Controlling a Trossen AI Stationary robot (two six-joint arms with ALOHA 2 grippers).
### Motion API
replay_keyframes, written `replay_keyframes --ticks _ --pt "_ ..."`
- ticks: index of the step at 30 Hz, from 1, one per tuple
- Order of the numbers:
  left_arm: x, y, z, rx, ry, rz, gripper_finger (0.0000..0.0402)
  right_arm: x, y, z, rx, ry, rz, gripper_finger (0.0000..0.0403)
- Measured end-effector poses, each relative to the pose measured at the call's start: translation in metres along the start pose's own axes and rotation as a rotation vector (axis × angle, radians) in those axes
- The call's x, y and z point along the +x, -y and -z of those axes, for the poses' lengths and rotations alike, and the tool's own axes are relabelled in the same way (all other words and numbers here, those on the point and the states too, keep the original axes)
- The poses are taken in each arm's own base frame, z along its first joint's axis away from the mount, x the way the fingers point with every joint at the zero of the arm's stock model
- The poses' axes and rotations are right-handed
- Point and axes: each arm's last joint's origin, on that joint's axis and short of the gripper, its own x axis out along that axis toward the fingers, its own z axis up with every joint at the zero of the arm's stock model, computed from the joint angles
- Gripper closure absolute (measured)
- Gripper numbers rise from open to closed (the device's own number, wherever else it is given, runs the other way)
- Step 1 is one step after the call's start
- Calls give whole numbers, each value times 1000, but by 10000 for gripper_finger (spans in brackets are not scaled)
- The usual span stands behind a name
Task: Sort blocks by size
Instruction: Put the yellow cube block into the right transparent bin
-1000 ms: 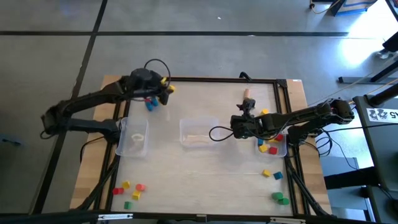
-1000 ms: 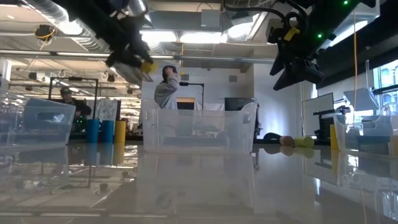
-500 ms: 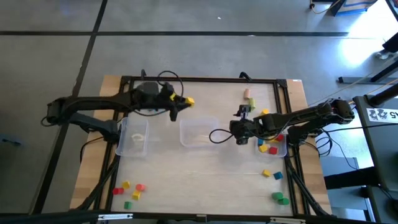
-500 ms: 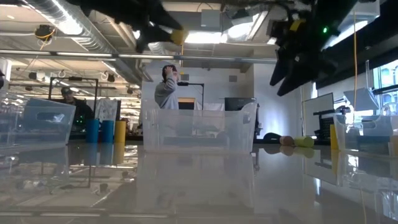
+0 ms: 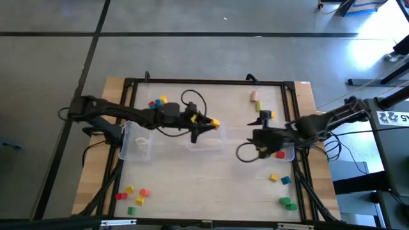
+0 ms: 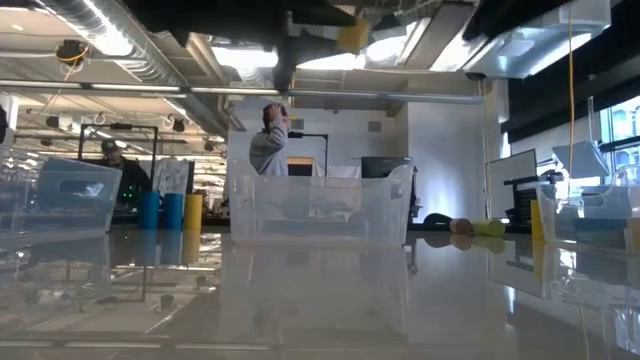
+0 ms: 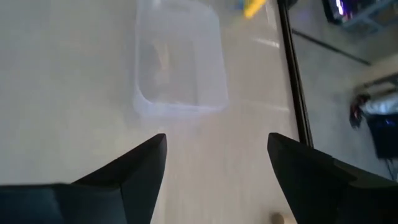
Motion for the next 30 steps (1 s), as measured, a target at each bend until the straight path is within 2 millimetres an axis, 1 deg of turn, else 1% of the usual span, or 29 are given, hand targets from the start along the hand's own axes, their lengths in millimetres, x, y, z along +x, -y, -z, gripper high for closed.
replay_keyframes --ticks 3,6,10,16,24,30 --pt "19 4 6 4 -21 8 259 -22 3 -5 8 75 -18 118" --pt "41 8 12 15 -40 14 259 -39 6 -8 15 137 -30 118" --pt "67 13 15 44 -45 27 259 -52 8 -8 3 187 -29 118" --pt "109 16 26 69 -57 33 259 -56 9 -7 -7 199 -46 118" --pt "172 13 42 112 -44 38 259 -56 8 -7 -30 198 -88 118" --pt "212 11 47 164 0 52 259 -56 7 -7 -36 198 -96 118"
